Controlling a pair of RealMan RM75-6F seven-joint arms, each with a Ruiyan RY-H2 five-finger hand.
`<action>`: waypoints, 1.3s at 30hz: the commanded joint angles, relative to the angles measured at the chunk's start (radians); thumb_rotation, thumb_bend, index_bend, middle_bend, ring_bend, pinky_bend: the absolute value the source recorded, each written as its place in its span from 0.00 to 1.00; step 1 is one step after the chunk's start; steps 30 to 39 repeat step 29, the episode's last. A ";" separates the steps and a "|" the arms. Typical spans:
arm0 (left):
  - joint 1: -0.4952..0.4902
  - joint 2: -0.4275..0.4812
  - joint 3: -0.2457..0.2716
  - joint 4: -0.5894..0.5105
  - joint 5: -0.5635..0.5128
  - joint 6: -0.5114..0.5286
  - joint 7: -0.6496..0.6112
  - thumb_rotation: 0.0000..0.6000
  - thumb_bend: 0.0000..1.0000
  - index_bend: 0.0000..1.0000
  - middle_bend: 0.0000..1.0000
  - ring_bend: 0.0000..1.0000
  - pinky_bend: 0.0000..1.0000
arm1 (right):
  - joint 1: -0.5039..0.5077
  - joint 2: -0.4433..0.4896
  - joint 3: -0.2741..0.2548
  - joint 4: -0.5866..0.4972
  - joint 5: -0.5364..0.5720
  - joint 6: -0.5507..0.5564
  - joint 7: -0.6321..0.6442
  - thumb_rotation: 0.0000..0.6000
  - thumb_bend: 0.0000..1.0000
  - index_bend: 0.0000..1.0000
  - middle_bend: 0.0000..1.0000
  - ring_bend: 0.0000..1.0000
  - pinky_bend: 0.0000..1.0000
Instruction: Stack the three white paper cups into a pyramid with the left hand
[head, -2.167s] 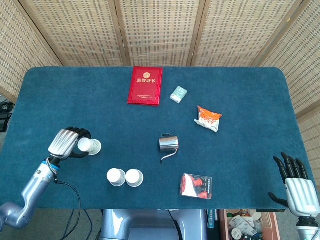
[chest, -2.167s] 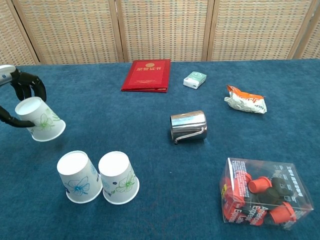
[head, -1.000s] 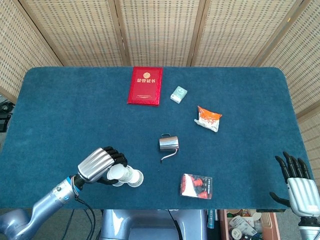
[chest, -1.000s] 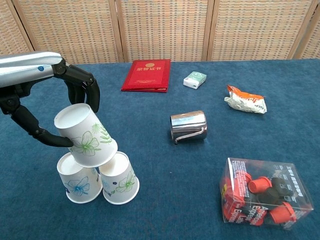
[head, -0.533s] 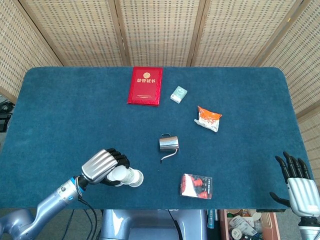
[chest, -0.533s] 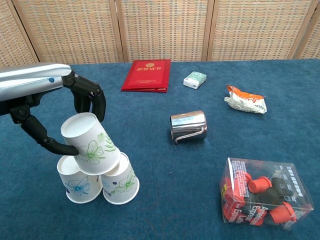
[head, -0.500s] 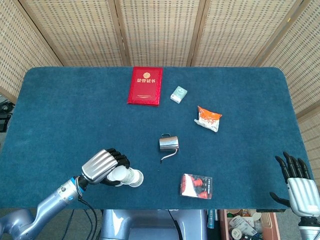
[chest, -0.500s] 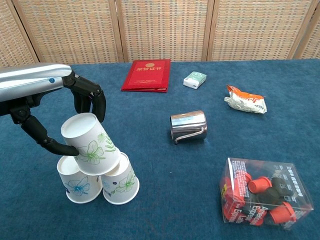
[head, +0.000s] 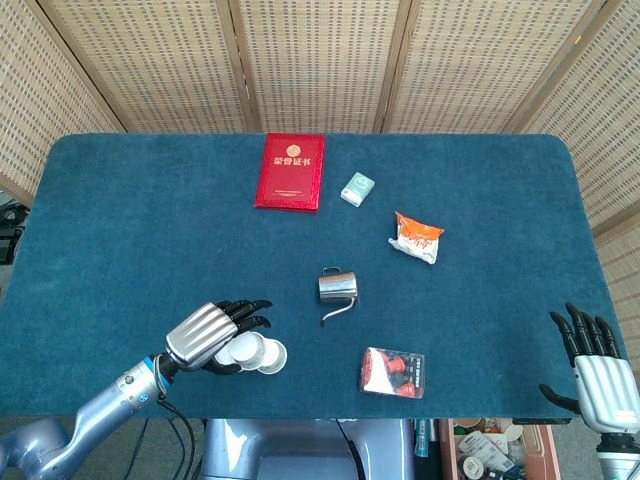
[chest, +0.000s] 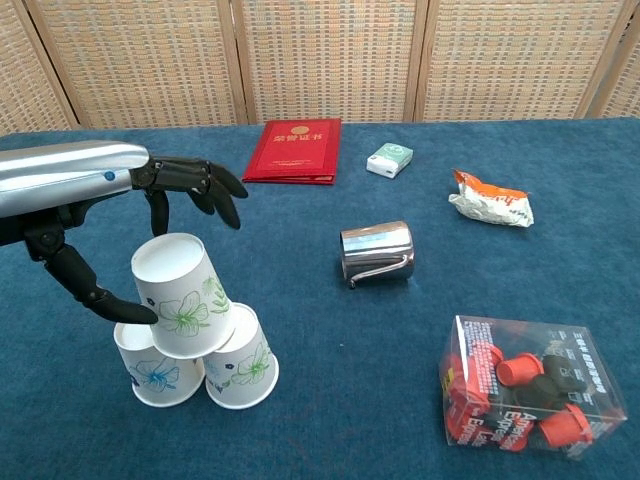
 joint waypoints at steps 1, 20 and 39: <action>0.004 0.009 0.010 -0.001 0.027 0.023 -0.056 1.00 0.18 0.01 0.00 0.06 0.31 | 0.001 -0.001 0.000 0.001 0.001 -0.001 -0.001 1.00 0.00 0.11 0.00 0.00 0.00; 0.320 0.162 0.001 -0.015 -0.186 0.429 -0.004 1.00 0.17 0.00 0.00 0.00 0.00 | 0.002 -0.003 -0.001 -0.003 -0.001 -0.003 -0.010 1.00 0.00 0.11 0.00 0.00 0.00; 0.395 0.171 0.024 0.050 -0.225 0.434 -0.056 1.00 0.17 0.00 0.00 0.00 0.00 | -0.001 0.001 -0.002 -0.004 -0.004 0.002 -0.002 1.00 0.00 0.12 0.00 0.00 0.00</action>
